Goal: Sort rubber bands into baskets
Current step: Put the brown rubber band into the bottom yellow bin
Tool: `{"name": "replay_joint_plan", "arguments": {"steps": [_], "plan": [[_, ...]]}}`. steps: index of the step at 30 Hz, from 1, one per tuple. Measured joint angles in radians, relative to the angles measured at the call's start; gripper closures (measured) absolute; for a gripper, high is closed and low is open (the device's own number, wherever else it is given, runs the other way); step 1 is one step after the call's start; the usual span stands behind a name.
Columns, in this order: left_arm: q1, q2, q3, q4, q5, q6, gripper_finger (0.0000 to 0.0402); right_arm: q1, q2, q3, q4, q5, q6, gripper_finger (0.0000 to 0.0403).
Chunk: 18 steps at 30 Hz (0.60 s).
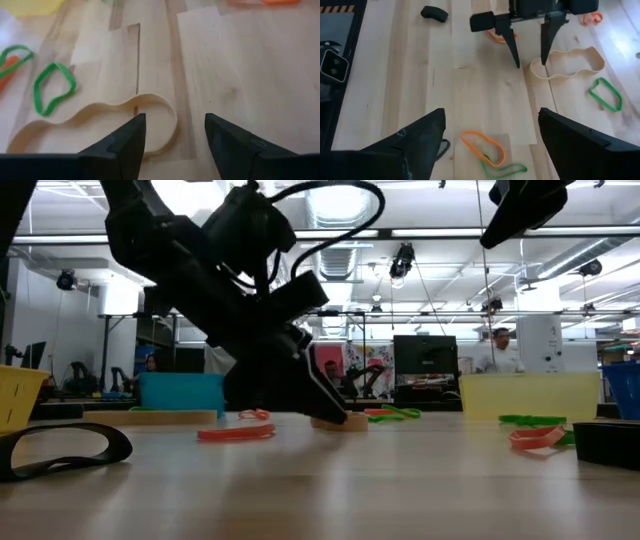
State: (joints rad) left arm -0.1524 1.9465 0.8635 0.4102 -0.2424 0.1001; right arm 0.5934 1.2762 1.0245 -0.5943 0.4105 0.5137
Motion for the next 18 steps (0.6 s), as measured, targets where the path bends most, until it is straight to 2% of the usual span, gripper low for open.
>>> {"name": "replay_joint_plan", "arguments": {"steps": [3, 6, 9, 13, 14, 18], "plan": [[0.008, 0.024, 0.003, 0.009, 0.001, -0.018, 0.0216, 0.0, 0.0, 0.0, 0.0, 0.0, 0.0, 0.0085], [0.011, 0.041, 0.009, 0.019, 0.002, -0.024, 0.0236, 0.0, 0.0, 0.0, -0.001, 0.0, 0.0, 0.0083], [0.011, 0.042, 0.009, 0.017, 0.008, -0.023, 0.0279, 0.0, 0.0, 0.0, -0.002, 0.001, 0.0, 0.0083], [0.011, 0.033, 0.007, 0.006, 0.013, -0.011, 0.0374, 0.0, 0.0, 0.0, -0.002, 0.001, 0.0, 0.0085], [0.012, 0.031, 0.006, 0.005, 0.009, -0.011, 0.0387, 0.0, 0.0, 0.0, -0.002, 0.001, 0.0, 0.0084], [0.015, 0.017, 0.003, -0.005, -0.017, -0.007, 0.0397, 0.0, 0.0, 0.0, -0.002, 0.001, -0.001, 0.0083]]}}
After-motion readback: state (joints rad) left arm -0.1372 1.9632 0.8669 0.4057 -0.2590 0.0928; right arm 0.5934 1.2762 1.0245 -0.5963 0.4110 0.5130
